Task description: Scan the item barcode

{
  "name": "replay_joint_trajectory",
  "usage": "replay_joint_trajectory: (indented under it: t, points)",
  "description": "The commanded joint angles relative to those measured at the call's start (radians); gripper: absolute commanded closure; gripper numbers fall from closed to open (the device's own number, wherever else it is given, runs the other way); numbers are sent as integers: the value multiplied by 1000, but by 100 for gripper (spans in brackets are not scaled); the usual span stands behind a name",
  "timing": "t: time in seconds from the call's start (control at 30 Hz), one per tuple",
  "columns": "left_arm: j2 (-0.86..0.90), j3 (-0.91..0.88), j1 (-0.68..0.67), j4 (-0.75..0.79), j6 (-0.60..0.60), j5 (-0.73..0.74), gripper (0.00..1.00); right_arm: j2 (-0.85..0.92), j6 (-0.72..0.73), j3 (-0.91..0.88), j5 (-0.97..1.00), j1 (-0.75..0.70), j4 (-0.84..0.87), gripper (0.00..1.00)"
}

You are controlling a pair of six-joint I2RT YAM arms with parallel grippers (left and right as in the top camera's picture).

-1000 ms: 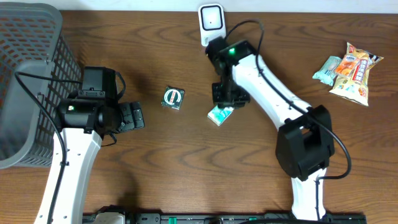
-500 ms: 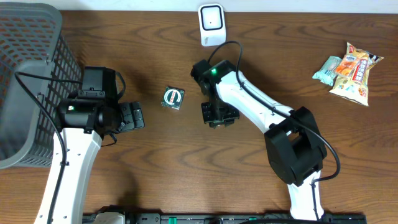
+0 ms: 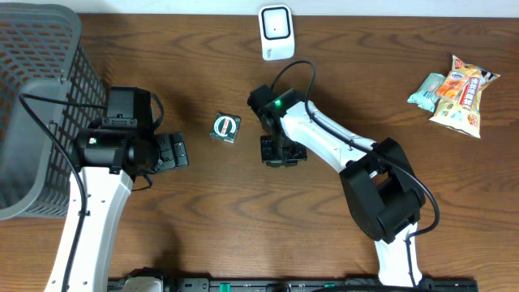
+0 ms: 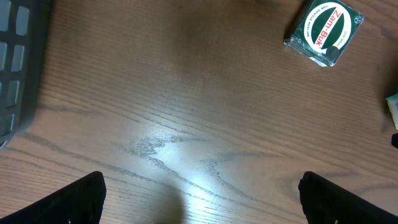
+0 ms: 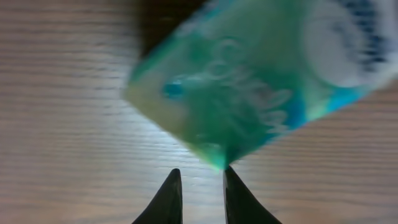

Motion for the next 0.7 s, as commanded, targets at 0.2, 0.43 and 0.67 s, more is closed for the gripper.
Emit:
replay_joint_trajectory:
  t: [0.2,0.43,0.67]
  points:
    - [3,-5,-3,-2,-9,-6,2,-2,87,-3,246,-35,-128,87]
    - [3,-5,-3,-2,-9,-6,3,-2,77,39,255,-148,-232,87]
    - [3,-5,-3,-2,-9,-6,2,-2,-151,88,98,-251,-235,63]
